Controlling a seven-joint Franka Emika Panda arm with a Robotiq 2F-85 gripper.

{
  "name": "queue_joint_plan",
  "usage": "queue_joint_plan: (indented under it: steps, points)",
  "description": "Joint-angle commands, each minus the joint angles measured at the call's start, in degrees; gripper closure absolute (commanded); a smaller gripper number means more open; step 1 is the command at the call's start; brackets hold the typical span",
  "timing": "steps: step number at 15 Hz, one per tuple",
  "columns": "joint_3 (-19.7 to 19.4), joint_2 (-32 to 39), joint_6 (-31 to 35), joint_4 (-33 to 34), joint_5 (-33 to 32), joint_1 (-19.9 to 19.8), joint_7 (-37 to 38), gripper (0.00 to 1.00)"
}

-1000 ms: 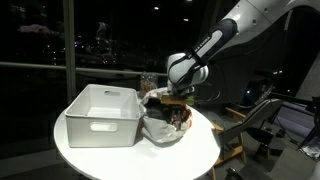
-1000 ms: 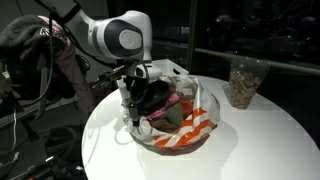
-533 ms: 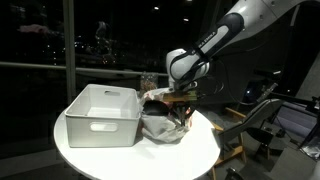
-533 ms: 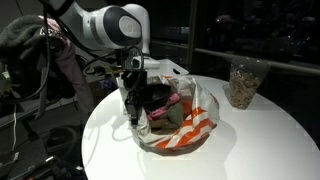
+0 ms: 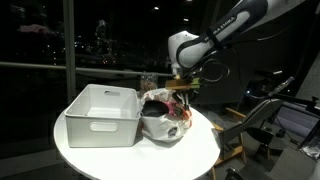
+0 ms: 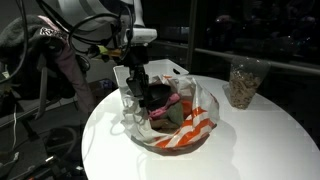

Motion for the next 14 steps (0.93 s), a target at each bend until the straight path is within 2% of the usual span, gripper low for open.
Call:
queue_joint_plan:
  steps: [1,6,9,14]
  points:
    - [2.09,-1.29,1.58,-0.28,1.93,-0.7,-3.51,0.62]
    - [2.61,2.82,14.12,-0.17,4.09,-0.97,-4.04,0.24]
    - [2.66,5.31,19.02,0.23,6.02,-0.69,-5.96,0.02]
    - [3.35,9.0,18.16,1.16,12.17,-0.1,-13.2,0.0]
